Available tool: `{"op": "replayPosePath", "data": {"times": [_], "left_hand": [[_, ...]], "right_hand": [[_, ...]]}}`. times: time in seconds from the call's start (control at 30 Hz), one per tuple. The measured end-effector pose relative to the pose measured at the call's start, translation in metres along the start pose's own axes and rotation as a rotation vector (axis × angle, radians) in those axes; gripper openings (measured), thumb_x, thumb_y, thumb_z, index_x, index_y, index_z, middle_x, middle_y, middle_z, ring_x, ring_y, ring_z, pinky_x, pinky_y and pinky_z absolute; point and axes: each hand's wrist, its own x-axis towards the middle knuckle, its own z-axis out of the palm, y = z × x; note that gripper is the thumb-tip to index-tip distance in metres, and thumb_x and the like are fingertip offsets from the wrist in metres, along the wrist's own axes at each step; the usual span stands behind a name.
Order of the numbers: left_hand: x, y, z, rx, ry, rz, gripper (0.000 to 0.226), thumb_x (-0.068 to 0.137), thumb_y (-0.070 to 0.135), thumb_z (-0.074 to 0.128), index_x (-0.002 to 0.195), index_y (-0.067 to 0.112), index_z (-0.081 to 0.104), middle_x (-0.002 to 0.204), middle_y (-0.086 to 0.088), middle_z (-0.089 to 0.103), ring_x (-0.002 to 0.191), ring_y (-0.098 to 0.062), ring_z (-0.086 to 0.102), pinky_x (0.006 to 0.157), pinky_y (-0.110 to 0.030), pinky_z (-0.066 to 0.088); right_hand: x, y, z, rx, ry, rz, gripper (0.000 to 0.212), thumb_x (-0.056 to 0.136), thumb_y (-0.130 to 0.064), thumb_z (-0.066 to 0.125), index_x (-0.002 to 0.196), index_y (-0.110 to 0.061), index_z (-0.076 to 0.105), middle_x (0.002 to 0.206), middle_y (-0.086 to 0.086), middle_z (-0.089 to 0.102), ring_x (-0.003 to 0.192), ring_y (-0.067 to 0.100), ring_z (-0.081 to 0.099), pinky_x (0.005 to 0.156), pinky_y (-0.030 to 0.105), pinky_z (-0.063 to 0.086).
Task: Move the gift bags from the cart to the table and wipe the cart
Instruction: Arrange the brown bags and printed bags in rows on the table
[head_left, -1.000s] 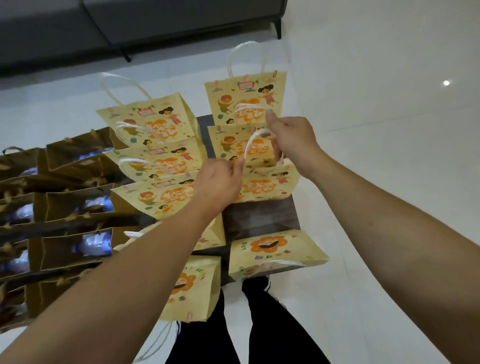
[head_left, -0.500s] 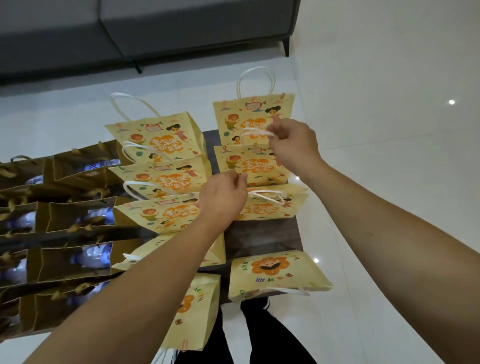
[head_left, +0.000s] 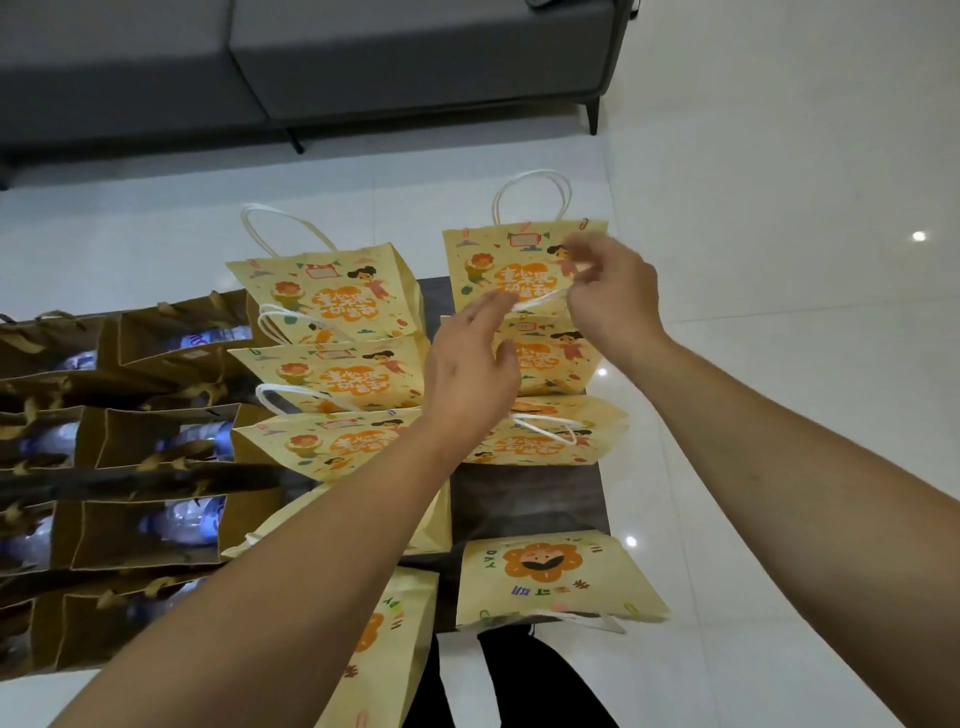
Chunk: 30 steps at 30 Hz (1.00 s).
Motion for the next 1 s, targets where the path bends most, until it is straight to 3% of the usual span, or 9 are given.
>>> {"op": "replayPosePath", "data": {"times": [0.07, 0.17, 0.27, 0.37, 0.43, 0.5, 0.67, 0.83, 1.0], "left_hand": [[0.000, -0.001, -0.001, 0.027, -0.002, 0.006, 0.047, 0.095, 0.011, 0.056, 0.140, 0.026, 0.060, 0.147, 0.004, 0.055, 0.137, -0.017, 0.046, 0.117, -0.038, 0.036], [0.000, -0.001, -0.007, 0.085, -0.015, 0.006, 0.044, 0.094, 0.008, 0.055, 0.135, 0.023, 0.065, 0.143, 0.002, 0.059, 0.134, -0.016, 0.049, 0.110, -0.025, 0.032], [0.000, 0.005, -0.012, 0.103, -0.062, 0.021, 0.040, 0.097, 0.013, 0.056, 0.136, 0.021, 0.063, 0.140, 0.003, 0.061, 0.131, -0.015, 0.052, 0.109, -0.026, 0.037], [-0.002, 0.011, -0.014, 0.102, -0.070, 0.008, 0.036, 0.102, 0.026, 0.055, 0.136, 0.021, 0.062, 0.140, 0.003, 0.061, 0.131, -0.015, 0.051, 0.107, -0.028, 0.038], [-0.001, 0.013, -0.016, 0.105, -0.066, 0.002, 0.036, 0.103, 0.029, 0.054, 0.137, 0.021, 0.062, 0.140, 0.003, 0.060, 0.132, -0.015, 0.051, 0.107, -0.029, 0.039], [-0.002, 0.015, -0.019, 0.109, -0.069, -0.006, 0.035, 0.103, 0.030, 0.054, 0.136, 0.022, 0.062, 0.139, 0.004, 0.061, 0.130, -0.014, 0.052, 0.107, -0.030, 0.039], [-0.004, 0.024, -0.026, 0.132, -0.111, -0.019, 0.033, 0.103, 0.031, 0.054, 0.133, 0.023, 0.063, 0.138, 0.005, 0.060, 0.126, -0.013, 0.054, 0.103, -0.029, 0.042], [-0.006, 0.040, -0.034, 0.140, -0.111, 0.007, 0.033, 0.102, 0.030, 0.055, 0.133, 0.025, 0.062, 0.139, 0.006, 0.059, 0.128, -0.016, 0.053, 0.104, -0.034, 0.043], [0.000, 0.080, -0.064, 0.030, 0.029, 0.046, 0.037, 0.100, 0.027, 0.057, 0.137, 0.024, 0.058, 0.140, 0.005, 0.055, 0.124, -0.018, 0.055, 0.106, -0.037, 0.046]], "right_hand": [[0.021, -0.017, -0.002, -0.090, 0.027, -0.071, 0.070, 0.087, -0.007, 0.066, 0.149, -0.026, 0.040, 0.147, 0.000, 0.046, 0.128, 0.022, 0.052, 0.099, 0.042, 0.052], [0.051, -0.047, 0.001, -0.239, -0.048, -0.163, 0.095, 0.087, -0.017, 0.077, 0.159, -0.026, 0.016, 0.165, 0.002, 0.021, 0.145, 0.027, 0.035, 0.107, 0.043, 0.047], [0.069, -0.058, 0.005, -0.212, -0.134, -0.114, 0.076, 0.088, -0.017, 0.076, 0.152, -0.023, 0.035, 0.150, 0.010, 0.047, 0.123, 0.028, 0.057, 0.086, 0.033, 0.054], [0.069, -0.060, 0.010, -0.090, -0.157, 0.001, 0.012, 0.090, -0.023, 0.073, 0.094, -0.014, 0.068, 0.098, 0.014, 0.071, 0.073, 0.024, 0.068, 0.060, 0.031, 0.053], [0.068, -0.062, 0.010, -0.047, -0.107, 0.015, 0.020, 0.087, -0.022, 0.071, 0.072, -0.013, 0.060, 0.079, 0.009, 0.065, 0.072, 0.028, 0.068, 0.061, 0.038, 0.057], [0.068, -0.067, 0.005, 0.009, -0.045, 0.008, 0.018, 0.085, -0.019, 0.066, 0.071, -0.012, 0.056, 0.077, 0.006, 0.056, 0.076, 0.029, 0.065, 0.067, 0.045, 0.059], [0.062, -0.075, -0.011, 0.000, 0.022, -0.041, 0.017, 0.087, -0.016, 0.058, 0.086, 0.000, 0.064, 0.078, 0.008, 0.054, 0.071, 0.021, 0.053, 0.061, 0.034, 0.043], [0.040, -0.102, -0.044, 0.020, 0.088, -0.163, 0.023, 0.087, -0.012, 0.057, 0.065, -0.017, 0.050, 0.066, -0.002, 0.045, 0.061, 0.013, 0.044, 0.055, 0.025, 0.035], [0.009, -0.149, -0.091, 0.036, 0.211, -0.274, 0.018, 0.080, -0.016, 0.058, 0.063, -0.017, 0.053, 0.064, -0.002, 0.052, 0.064, 0.017, 0.049, 0.057, 0.033, 0.041]]}}
